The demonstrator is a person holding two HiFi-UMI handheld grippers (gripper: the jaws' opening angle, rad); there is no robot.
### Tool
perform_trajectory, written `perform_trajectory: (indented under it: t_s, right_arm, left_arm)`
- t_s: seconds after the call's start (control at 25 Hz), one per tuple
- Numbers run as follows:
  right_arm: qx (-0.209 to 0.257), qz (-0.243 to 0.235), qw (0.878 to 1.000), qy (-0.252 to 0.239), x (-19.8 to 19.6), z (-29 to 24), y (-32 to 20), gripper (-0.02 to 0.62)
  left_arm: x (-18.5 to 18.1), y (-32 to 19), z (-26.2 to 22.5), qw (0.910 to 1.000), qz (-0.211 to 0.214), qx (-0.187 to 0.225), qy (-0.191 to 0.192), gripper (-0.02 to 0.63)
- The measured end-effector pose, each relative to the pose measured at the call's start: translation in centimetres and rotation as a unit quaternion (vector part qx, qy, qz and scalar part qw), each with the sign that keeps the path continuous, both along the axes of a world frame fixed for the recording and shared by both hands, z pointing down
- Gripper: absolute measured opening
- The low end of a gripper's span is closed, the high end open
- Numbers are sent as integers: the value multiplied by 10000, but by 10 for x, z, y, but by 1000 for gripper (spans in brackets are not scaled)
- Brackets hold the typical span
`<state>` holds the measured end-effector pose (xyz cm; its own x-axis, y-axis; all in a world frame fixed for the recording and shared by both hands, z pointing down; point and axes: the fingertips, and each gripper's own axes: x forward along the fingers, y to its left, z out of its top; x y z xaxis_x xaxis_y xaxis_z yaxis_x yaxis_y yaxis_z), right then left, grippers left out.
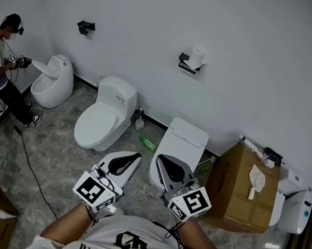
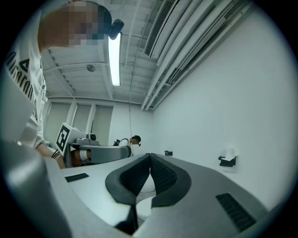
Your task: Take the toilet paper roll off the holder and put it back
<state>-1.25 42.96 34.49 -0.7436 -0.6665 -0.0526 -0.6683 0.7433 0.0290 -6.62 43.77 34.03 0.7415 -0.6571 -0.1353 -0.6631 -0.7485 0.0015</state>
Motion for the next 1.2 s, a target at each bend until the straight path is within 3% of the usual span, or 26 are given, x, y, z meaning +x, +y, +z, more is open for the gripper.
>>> perform_trajectory:
  t_s: [0.4,0.8,1.0,1.2]
  right_arm:
    - [-205,216,9995,-105,-29,14,-52,13]
    - [-246,152,9994,-195,-37,25,-138,14]
    - [-315,151,9993,-155,-30,32,-189,14]
    - [-372,286,9988,-129,-1,35,-247,14]
  left_arm:
    - [-47,-37,15,9999,43,-122,-84,14]
    - [-68,-115,26,9993,-218,-224,-215,14]
    - [-64,-169,31,9991,-238,-283,-200,14]
    - [-36,-232,31,9996,-82,-238,-138,14]
